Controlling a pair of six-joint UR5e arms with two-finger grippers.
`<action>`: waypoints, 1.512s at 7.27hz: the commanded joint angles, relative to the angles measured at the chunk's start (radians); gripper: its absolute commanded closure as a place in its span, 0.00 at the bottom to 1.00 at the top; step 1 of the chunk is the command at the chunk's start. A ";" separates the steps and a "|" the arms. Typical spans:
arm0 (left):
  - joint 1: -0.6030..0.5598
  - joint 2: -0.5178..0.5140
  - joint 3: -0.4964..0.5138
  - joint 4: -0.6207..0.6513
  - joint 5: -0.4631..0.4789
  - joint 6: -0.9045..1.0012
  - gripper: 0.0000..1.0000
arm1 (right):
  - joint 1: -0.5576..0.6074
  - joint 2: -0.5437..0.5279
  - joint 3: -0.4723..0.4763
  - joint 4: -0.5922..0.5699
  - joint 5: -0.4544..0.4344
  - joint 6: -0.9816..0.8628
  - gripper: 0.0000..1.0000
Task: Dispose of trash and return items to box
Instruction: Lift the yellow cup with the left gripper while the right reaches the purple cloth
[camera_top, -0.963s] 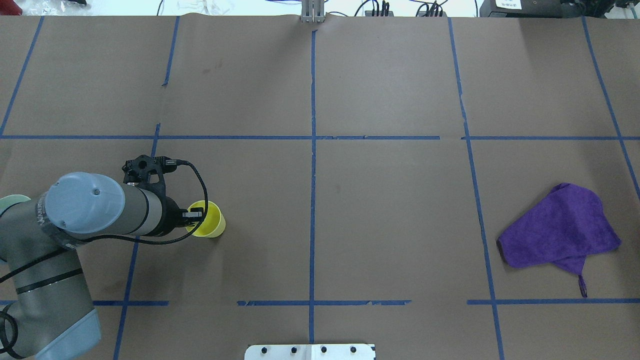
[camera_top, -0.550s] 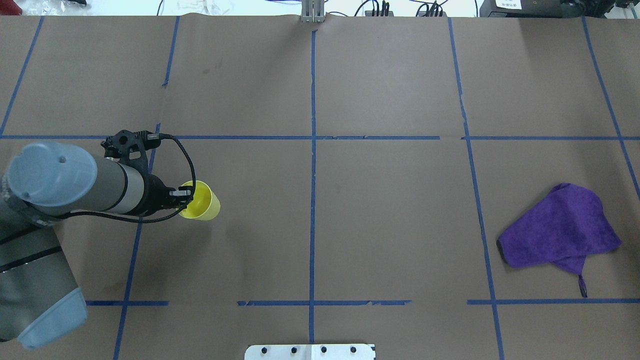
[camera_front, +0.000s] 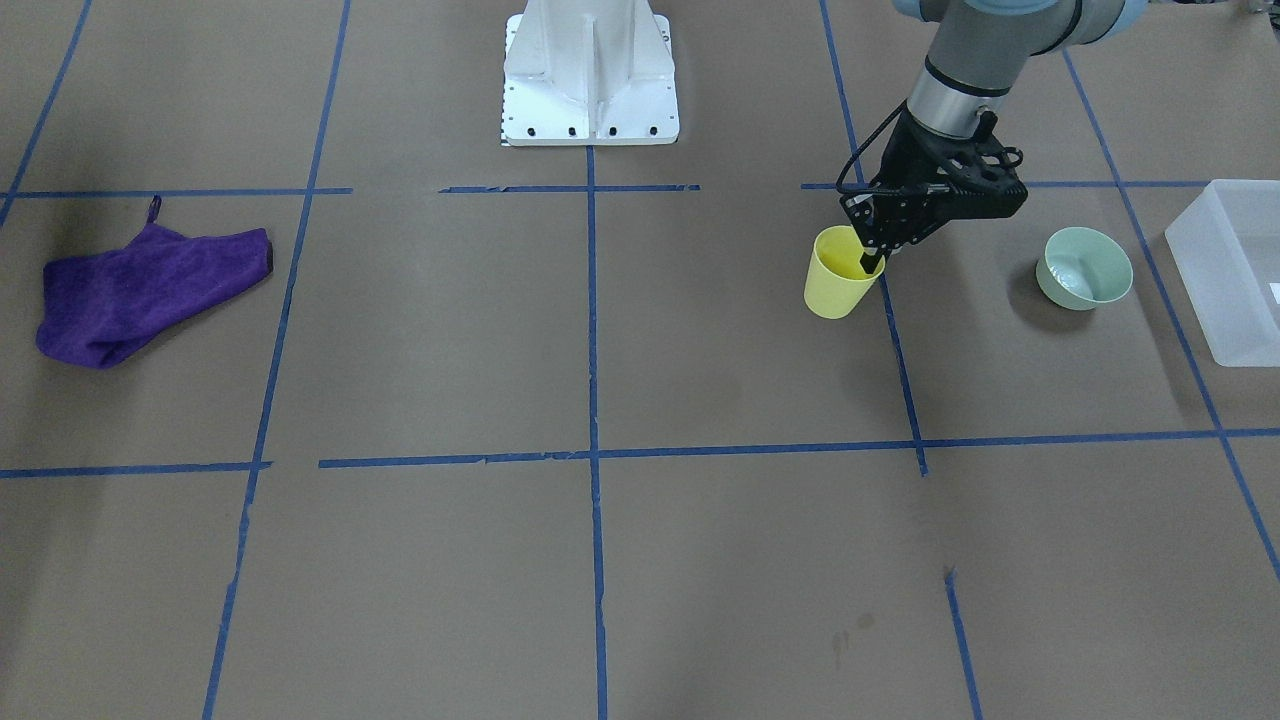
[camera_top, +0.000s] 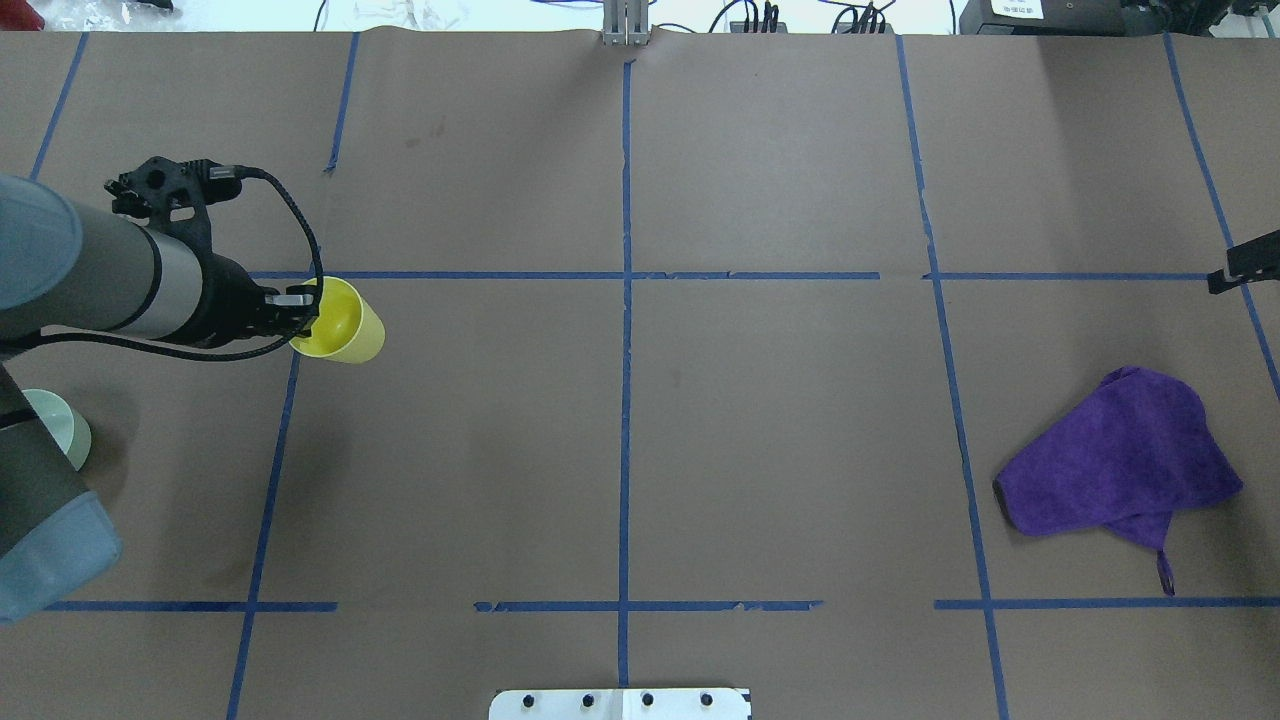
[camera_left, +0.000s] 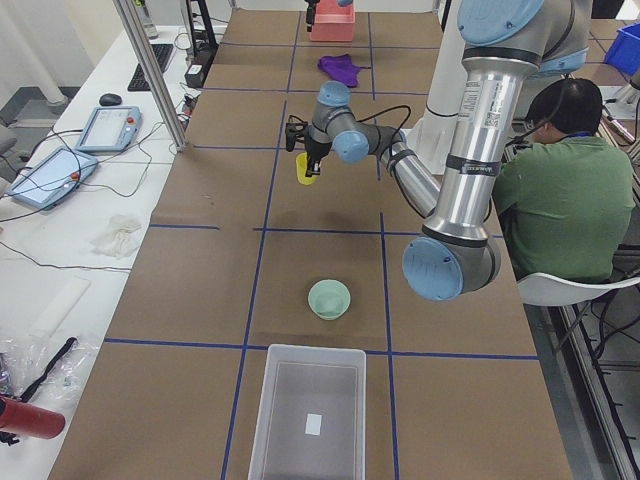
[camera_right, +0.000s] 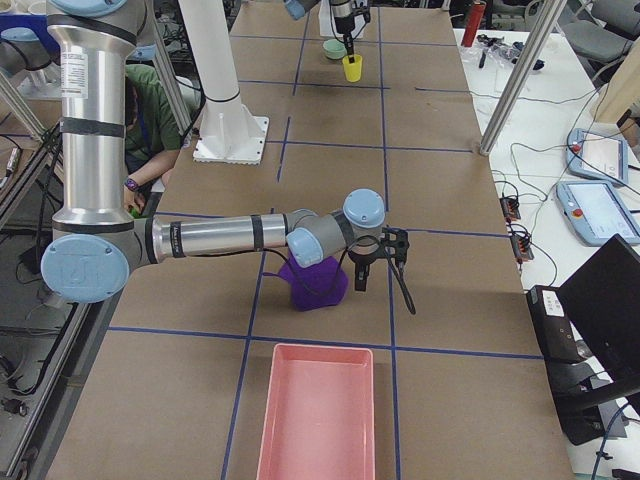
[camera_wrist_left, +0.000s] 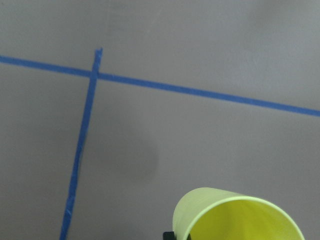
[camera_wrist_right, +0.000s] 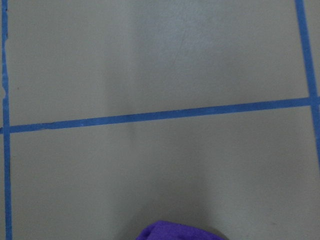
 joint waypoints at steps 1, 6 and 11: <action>-0.102 0.008 0.001 0.002 -0.017 0.127 1.00 | -0.162 -0.013 0.005 0.078 -0.081 0.111 0.00; -0.432 0.125 0.016 0.004 -0.162 0.642 1.00 | -0.327 -0.107 -0.003 0.193 -0.228 0.257 0.00; -0.616 0.141 0.135 0.002 -0.200 1.010 1.00 | -0.318 -0.107 0.005 0.185 -0.228 0.248 1.00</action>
